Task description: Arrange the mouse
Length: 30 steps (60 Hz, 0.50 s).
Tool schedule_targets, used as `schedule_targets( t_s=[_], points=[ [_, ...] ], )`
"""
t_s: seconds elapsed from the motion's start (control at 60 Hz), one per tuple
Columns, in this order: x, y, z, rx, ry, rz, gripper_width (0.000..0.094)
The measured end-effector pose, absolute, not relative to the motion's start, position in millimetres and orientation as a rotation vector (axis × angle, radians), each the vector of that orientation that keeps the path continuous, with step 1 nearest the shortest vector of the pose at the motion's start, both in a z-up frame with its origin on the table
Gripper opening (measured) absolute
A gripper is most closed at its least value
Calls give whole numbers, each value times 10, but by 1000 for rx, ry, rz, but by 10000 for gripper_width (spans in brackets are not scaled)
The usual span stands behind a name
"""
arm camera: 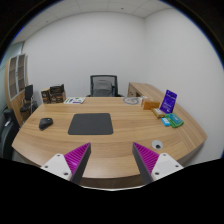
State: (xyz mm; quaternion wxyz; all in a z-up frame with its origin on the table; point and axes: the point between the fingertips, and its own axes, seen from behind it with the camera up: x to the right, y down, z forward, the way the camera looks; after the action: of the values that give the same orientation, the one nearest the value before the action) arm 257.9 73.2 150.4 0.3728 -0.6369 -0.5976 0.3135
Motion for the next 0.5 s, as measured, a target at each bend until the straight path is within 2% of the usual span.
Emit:
schedule_targets(
  t_s=[0.25,0.5],
  points=[
    [2556,703,1469,-1635,-1538,791,862],
    [2501,336,1430,-1635,-1557,795,861]
  ],
)
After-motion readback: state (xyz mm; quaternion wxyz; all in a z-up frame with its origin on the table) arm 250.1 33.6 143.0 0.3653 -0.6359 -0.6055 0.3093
